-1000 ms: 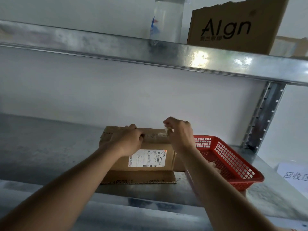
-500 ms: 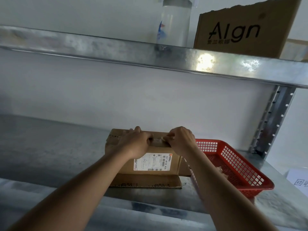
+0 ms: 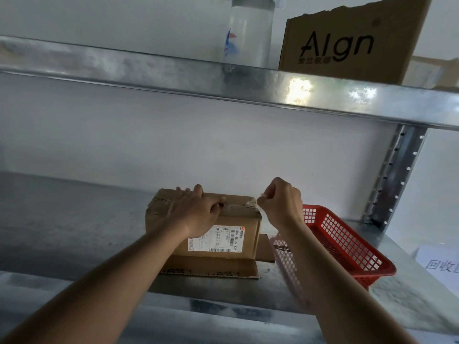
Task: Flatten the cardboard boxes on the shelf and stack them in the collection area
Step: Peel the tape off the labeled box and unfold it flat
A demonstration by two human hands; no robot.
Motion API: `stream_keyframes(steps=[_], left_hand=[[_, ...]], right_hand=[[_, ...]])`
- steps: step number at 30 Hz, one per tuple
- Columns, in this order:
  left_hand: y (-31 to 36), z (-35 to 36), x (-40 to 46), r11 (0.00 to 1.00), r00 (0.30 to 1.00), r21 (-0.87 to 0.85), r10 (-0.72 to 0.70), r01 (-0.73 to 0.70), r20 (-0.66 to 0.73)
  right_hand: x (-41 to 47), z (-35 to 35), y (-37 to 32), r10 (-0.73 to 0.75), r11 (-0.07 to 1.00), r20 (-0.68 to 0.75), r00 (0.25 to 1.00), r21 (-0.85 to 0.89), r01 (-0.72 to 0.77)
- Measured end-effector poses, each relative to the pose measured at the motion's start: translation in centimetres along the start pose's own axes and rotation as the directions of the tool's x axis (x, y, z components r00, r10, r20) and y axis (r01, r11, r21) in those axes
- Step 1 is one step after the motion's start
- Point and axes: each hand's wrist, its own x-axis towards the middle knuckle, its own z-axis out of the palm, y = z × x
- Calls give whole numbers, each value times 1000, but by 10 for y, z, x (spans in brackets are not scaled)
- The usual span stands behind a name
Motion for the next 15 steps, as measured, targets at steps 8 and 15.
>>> stream_keyframes(steps=[8,15], left_hand=[[35,-7,8,995,994,-38,90,-88,64],[41,11,2,986,981,-5,168,-169,-94]], right_hand=[[-3,1,2,-259,962,251,933,-19,273],[0,3,6,-169,983,347,922,126,133]])
